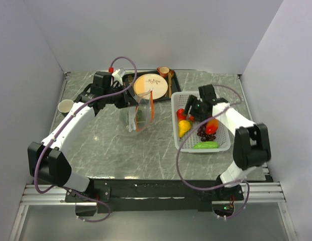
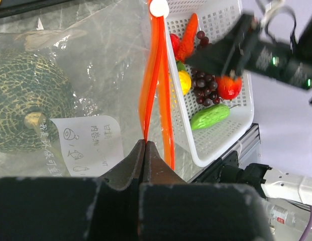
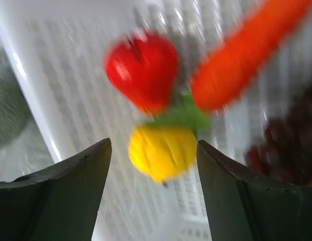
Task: Place the food in the zip-top bag and seal the zipper
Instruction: Pick up the fake fruit from the bin, then place the fake fruit in the zipper food storage bag.
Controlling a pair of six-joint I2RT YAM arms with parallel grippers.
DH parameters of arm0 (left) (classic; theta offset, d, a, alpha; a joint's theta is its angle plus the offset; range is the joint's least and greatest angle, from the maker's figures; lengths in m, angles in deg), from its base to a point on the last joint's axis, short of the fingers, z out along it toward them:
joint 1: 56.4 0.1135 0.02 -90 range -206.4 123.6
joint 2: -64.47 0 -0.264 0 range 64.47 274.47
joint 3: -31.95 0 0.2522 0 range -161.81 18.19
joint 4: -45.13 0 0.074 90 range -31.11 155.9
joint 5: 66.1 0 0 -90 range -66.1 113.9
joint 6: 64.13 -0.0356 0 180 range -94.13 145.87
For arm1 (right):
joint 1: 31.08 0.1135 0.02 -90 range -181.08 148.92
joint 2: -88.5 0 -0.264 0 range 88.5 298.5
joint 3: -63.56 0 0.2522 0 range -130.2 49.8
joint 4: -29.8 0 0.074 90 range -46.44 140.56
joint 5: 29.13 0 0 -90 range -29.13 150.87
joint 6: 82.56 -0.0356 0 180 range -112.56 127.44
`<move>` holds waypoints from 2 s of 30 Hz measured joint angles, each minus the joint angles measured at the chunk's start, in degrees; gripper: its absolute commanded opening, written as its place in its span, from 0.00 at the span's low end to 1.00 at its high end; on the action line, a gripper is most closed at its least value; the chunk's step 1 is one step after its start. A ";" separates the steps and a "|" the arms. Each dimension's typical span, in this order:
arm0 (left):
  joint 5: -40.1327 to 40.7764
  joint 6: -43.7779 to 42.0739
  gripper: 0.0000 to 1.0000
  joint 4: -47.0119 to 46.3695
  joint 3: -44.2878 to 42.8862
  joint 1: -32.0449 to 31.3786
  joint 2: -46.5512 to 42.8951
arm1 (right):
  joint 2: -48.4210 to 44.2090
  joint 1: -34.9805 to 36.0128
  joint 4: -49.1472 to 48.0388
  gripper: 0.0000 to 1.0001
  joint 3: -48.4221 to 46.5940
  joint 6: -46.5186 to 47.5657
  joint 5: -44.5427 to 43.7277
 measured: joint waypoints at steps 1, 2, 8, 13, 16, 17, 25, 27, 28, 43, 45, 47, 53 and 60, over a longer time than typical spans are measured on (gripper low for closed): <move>0.00 0.02 0.01 0.02 0.00 0.00 0.02 | 2.47 0.00 -0.52 0.74 -2.51 0.74 0.48; 0.07 0.02 0.01 0.02 -0.02 0.00 0.09 | 4.13 0.00 -0.90 0.74 -4.37 1.27 0.66; 0.04 0.07 0.01 0.02 -0.02 0.00 0.72 | 11.96 0.13 -0.50 0.74 -12.48 4.28 0.98; 0.02 0.11 0.01 0.00 -0.02 0.00 1.05 | 12.83 0.61 1.33 0.74 -11.85 5.57 0.61; -0.09 0.20 0.01 -0.22 -0.02 0.00 1.31 | 13.18 0.90 1.38 0.74 -11.50 5.92 0.66; -0.11 0.20 0.01 -0.33 -0.02 0.00 1.44 | 13.46 1.01 1.11 0.73 -11.50 5.95 0.68; -0.09 0.20 0.01 -0.37 0.00 0.00 1.79 | 17.49 1.68 -0.07 0.51 -12.07 6.23 1.55; -0.09 0.20 0.01 -0.39 -0.02 0.00 1.79 | 17.42 1.77 -0.42 0.39 -12.00 6.34 1.62; -0.09 0.20 0.01 -0.39 -0.02 0.00 1.79 | 17.31 1.79 -0.59 0.37 -11.89 6.40 1.57; -0.11 0.44 0.01 -1.57 0.66 0.00 1.70 | -6.60 2.67 -6.49 0.33 -4.28 4.00 0.81; -0.09 0.48 0.01 -1.62 1.31 0.00 1.64 | -10.01 3.89 -8.96 0.33 -2.93 2.47 0.72; -0.09 0.52 0.01 -1.66 1.62 0.00 1.64 | -12.81 5.90 -11.30 0.33 -0.79 0.48 0.48; -0.09 1.46 0.01 -2.36 2.19 0.00 1.36 | -17.09 16.46 -20.24 0.32 4.94 -6.16 -3.21; -0.07 1.75 0.01 -2.73 2.60 0.00 0.44 | -16.59 25.99 -29.73 0.32 5.18 -9.99 -7.87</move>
